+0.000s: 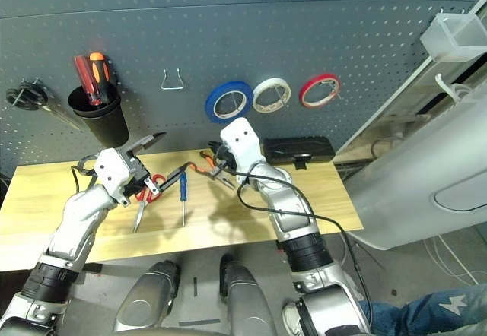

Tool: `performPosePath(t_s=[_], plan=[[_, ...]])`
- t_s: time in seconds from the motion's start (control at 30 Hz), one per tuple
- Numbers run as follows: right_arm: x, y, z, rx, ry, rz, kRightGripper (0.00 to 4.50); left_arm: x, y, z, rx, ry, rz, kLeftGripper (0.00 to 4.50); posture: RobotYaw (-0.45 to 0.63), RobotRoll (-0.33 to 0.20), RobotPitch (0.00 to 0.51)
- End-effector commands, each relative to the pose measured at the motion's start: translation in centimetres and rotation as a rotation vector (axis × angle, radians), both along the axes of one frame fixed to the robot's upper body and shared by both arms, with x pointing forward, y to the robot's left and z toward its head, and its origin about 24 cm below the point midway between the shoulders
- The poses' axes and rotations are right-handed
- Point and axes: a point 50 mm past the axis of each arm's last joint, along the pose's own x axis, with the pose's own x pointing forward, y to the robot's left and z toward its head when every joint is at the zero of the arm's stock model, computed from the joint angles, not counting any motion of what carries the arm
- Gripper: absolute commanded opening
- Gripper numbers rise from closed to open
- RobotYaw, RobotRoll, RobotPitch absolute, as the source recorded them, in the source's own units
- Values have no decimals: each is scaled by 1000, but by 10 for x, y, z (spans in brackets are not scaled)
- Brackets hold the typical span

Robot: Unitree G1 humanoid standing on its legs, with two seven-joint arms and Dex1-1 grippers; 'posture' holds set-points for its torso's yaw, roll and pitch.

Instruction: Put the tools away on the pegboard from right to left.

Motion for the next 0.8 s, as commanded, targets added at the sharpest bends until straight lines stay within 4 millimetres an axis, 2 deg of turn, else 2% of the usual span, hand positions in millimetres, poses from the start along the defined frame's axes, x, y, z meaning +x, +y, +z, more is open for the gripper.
performPosePath(t_s=[0.03, 0.37, 0.63, 0.8], plan=[[9, -3, -16, -46, 93, -52, 913, -4, -3, -28, 86, 134, -9, 4500, 192, 0, 194], [31, 1, -39, -169, 240, -79, 4468, -5, -7, -48, 110, 256, 26, 4500, 213, 0, 217], [37, 10, -52, -222, 304, -62, 4468, -9, -9, -54, 124, 296, 51, 4500, 243, 0, 262], [39, 8, -57, -260, 314, -69, 4468, -13, -13, -53, 128, 309, 52, 4500, 262, 0, 287]])
